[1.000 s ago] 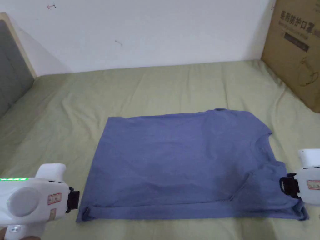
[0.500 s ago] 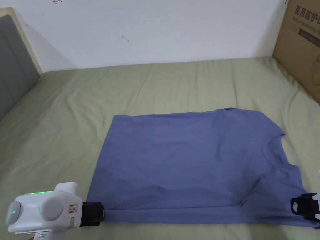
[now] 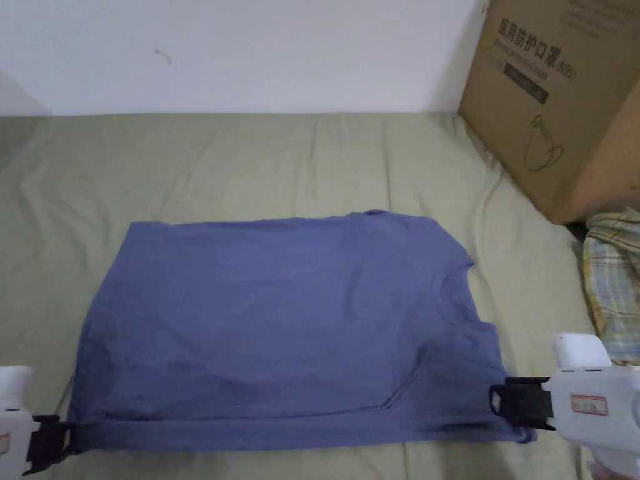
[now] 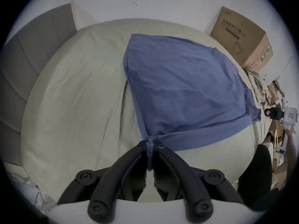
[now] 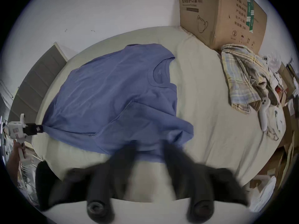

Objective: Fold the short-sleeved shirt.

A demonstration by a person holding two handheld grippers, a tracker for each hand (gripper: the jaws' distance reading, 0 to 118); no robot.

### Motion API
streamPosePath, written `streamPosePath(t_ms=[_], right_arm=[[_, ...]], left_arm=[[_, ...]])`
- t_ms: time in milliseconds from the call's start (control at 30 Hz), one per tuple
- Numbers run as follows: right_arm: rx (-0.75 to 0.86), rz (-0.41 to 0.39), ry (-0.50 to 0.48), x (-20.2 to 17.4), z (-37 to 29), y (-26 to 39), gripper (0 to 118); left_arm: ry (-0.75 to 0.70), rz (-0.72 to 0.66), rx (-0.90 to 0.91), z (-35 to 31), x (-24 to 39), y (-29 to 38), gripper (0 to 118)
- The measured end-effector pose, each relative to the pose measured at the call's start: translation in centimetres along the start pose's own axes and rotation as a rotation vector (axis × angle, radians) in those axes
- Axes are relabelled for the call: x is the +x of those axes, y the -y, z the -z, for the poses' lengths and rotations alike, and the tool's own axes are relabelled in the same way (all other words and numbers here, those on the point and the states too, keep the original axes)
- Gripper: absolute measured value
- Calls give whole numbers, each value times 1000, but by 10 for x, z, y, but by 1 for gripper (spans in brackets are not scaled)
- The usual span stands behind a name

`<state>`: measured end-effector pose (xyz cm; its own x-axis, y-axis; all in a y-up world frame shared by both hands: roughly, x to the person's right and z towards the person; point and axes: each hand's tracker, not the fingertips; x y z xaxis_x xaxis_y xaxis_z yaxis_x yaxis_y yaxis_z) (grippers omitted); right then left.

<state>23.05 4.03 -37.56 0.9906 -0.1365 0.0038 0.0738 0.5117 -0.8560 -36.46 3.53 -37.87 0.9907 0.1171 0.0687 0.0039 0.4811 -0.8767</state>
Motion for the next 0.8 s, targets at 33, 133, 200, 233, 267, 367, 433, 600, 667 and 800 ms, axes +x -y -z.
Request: streamPosePath(t_ms=[33, 133, 200, 233, 267, 367, 433, 600, 667, 800], right_arm=[[-16, 12, 25, 4, 6, 0, 109], [-32, 56, 14, 16, 23, -3, 109], [-98, 58, 33, 19, 37, -5, 109], [-109, 51, 38, 20, 44, -5, 109], [-112, 42, 44, 17, 50, -4, 109], [-173, 10, 73, 17, 62, -1, 109], [-193, 6, 38, 16, 61, 2, 96], [-172, -9, -5, 9, 47, 8, 5], [-160, -21, -10, 10, 40, 7, 5], [-134, 20, -43, 21, 24, 2, 5]], left_arm=[[5, -9, 4, -3, 0, 0, 6], [21, -36, 18, -8, 1, -2, 6], [19, -42, 21, -9, 2, -1, 6], [20, -49, 20, -8, 1, -1, 6], [19, -57, 17, -8, 1, -1, 6], [18, -75, 7, -5, 0, 0, 6], [11, -76, -4, -4, 0, 1, 6], [15, -65, -12, -4, 4, 0, 6], [16, -66, -5, -6, 3, -1, 6], [29, -111, -2, -13, -3, -3, 6]])
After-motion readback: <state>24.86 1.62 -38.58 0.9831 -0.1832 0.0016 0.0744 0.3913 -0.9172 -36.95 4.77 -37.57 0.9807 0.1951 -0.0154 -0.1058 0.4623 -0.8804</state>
